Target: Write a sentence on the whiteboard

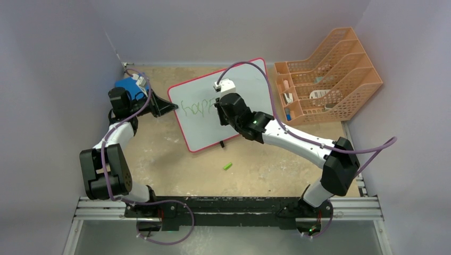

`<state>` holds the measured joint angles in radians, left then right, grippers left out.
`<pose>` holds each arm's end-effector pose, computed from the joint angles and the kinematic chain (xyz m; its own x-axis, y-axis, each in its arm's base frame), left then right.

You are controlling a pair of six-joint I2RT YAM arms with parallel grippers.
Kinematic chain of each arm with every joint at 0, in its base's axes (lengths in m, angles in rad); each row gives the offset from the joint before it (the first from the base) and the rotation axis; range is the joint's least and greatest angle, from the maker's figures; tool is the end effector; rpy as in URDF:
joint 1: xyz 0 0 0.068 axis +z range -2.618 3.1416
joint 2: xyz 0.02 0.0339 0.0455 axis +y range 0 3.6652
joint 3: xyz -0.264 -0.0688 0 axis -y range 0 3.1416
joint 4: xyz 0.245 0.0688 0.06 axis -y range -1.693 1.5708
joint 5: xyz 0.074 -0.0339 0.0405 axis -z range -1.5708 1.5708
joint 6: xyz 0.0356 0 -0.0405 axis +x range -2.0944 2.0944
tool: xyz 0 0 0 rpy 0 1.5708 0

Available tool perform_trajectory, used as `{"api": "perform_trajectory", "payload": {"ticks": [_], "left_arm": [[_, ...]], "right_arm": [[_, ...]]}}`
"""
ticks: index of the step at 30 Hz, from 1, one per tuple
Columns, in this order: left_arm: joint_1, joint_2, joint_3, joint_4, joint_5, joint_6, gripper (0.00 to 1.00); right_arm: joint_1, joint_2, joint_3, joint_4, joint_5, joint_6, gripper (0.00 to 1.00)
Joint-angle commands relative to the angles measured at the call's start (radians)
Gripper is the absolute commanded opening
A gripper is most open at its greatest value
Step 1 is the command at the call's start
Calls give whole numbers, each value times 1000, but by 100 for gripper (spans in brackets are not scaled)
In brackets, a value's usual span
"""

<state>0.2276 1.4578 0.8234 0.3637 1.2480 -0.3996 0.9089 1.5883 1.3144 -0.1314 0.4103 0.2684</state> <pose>0.3051 0.0360 0.2561 -0.5585 -0.2560 -0.7890 0.6528 0.4512 -0.6085 0.2415 0.2869 0.3269 -0.3657 -0.0738 -0.9278 -0.4160 0.9047 0.0921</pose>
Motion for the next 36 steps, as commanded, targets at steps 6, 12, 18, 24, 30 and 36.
{"api": "perform_trajectory", "payload": {"ticks": [6, 12, 18, 24, 30, 36], "left_arm": [[-17, -27, 20, -3, 12, 45, 0], [-17, -27, 19, -5, 9, 45, 0], [-17, -27, 19, -5, 8, 47, 0], [-17, -27, 19, -5, 5, 47, 0], [-17, -25, 19, -6, 4, 48, 0], [-17, -24, 20, -6, 4, 48, 0]], "right_arm": [[-29, -28, 15, -7, 59, -8, 0], [-36, -39, 12, -9, 60, -9, 0], [-36, -86, -6, 42, -10, -44, 0], [-40, -152, -48, 117, -53, -106, 0], [-56, -140, -51, 111, -27, -130, 0], [-59, -130, -56, 122, -35, -154, 0]]}}
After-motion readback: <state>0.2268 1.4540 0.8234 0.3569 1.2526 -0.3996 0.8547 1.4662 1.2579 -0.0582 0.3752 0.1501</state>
